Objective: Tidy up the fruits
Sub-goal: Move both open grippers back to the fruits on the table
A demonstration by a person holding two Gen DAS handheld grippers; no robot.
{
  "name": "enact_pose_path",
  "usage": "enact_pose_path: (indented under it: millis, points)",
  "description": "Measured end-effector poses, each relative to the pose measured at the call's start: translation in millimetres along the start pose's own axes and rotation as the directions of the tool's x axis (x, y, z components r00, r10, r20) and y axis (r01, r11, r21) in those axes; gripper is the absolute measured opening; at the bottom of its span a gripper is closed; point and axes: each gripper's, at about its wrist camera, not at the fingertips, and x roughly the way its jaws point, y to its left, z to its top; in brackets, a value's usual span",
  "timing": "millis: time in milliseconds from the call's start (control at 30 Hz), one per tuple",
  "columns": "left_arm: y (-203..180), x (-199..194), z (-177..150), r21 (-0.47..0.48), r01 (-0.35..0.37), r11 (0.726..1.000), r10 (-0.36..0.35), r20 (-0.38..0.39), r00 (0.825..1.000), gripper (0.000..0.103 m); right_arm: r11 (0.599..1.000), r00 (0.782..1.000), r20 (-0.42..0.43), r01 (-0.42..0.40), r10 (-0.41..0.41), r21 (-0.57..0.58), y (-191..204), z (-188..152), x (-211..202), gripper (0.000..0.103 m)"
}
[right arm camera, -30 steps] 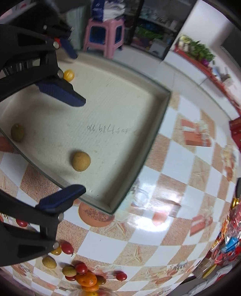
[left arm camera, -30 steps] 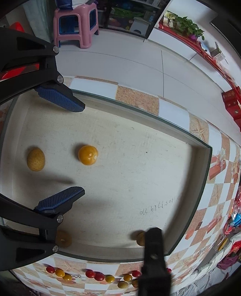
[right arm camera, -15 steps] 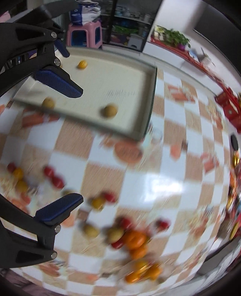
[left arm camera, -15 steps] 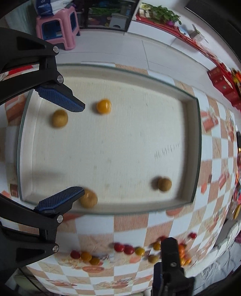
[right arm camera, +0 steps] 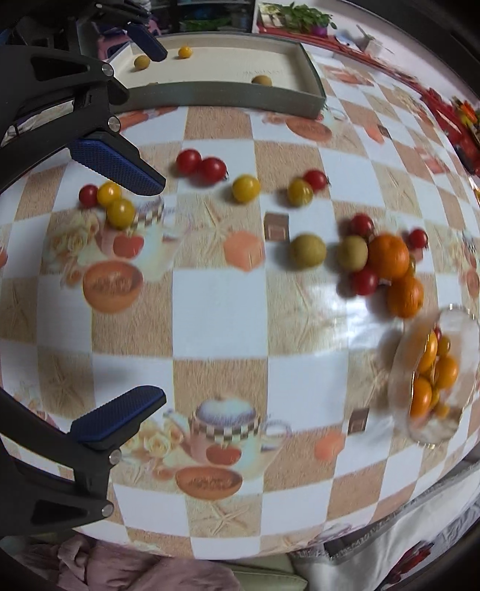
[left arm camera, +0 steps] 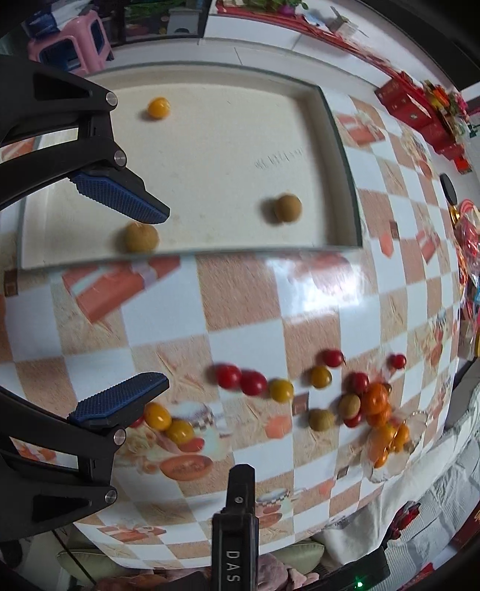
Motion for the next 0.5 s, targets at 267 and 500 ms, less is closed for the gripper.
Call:
enact_pose_path:
  millis: [267,500]
  points:
    - [-29.9,27.0,22.0,0.008,0.005,1.0,-0.005,-0.016,1.0,0.084,0.999,0.999,0.014,-0.046,0.046,-0.011,-5.3,28.5,6.9,0.103]
    - [-34.4,48.3,30.6,-0.036,0.004,0.999,-0.006,-0.038,0.999,0.084,0.995,0.997,0.02,-0.068,0.069,-0.076,13.7,55.8,17.6,0.089]
